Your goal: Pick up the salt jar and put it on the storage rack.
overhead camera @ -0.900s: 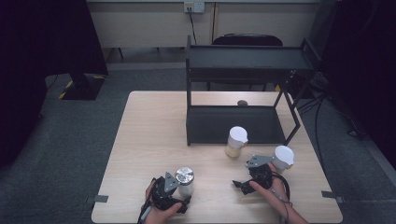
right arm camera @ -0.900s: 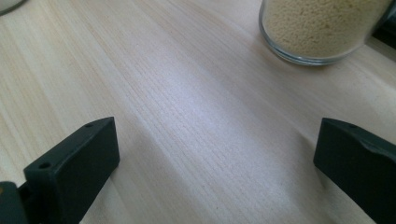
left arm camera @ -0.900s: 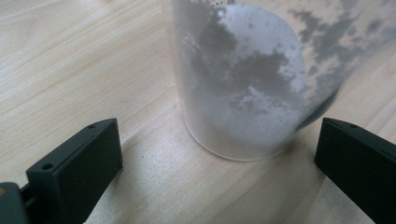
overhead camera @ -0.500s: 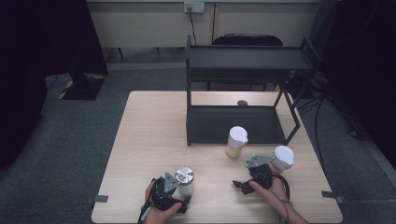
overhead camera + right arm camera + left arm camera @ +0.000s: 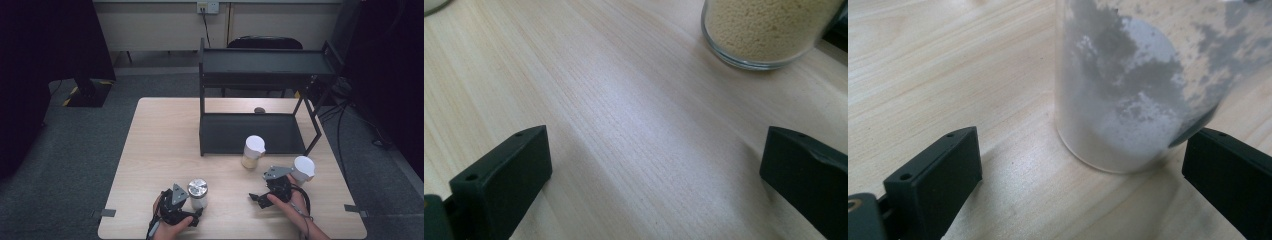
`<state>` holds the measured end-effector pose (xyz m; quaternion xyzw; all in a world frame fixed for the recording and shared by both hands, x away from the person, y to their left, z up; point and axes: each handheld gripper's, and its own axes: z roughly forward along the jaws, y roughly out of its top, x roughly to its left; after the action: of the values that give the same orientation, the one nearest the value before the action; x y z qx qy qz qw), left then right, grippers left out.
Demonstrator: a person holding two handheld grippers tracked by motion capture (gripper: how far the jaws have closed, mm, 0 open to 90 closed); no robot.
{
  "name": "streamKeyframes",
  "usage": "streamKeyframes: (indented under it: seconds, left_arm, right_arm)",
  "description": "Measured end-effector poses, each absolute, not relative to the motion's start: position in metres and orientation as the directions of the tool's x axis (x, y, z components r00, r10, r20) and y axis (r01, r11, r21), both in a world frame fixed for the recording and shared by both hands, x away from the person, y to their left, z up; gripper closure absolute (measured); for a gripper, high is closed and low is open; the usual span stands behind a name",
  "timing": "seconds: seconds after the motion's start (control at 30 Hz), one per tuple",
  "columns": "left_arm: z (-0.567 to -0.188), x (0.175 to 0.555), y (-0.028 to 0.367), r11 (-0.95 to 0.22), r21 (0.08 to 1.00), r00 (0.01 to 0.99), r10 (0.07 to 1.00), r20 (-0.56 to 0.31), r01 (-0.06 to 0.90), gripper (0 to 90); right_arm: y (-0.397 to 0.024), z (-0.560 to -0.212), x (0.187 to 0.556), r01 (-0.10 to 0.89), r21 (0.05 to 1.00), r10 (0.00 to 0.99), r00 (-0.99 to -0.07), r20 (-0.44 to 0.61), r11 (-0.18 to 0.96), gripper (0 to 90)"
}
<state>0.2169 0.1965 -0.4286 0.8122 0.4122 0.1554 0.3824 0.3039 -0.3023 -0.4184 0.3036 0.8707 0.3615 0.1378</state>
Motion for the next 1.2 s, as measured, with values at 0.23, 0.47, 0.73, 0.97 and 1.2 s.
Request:
streamKeyframes:
  seconds: [0.23,0.47,0.73,0.97,1.2]
  left_arm:
    - [-0.4275,0.2155,0.1966,-0.366,0.759,0.618,0.784,-0.061,0.538,2.0]
    - [-0.4281,0.2150,0.1987,-0.348,0.773,0.622,0.779,-0.077,0.530,1.9]
    - [-0.4289,0.2150,0.1983,-0.321,0.780,0.611,0.786,-0.097,0.537,1.9]
    - [-0.4311,0.2156,0.1956,-0.306,0.790,0.611,0.784,-0.107,0.532,1.8]
    - [-0.4333,0.2141,0.1941,-0.295,0.805,0.608,0.787,-0.100,0.515,6.0]
  right_arm:
    - [-0.3023,-0.4184,0.3039,0.429,0.713,0.628,-0.778,-0.020,0.554,0.0]
    - [-0.3023,-0.4184,0.3039,0.429,0.713,0.628,-0.778,-0.021,0.554,0.0]
    - [-0.3023,-0.4184,0.3040,0.429,0.713,0.628,-0.778,-0.021,0.554,0.0]
    - [-0.3023,-0.4184,0.3039,0.429,0.713,0.628,-0.778,-0.020,0.554,0.0]
    - [-0.3023,-0.4184,0.3039,0.429,0.713,0.628,-0.778,-0.021,0.554,0.0]
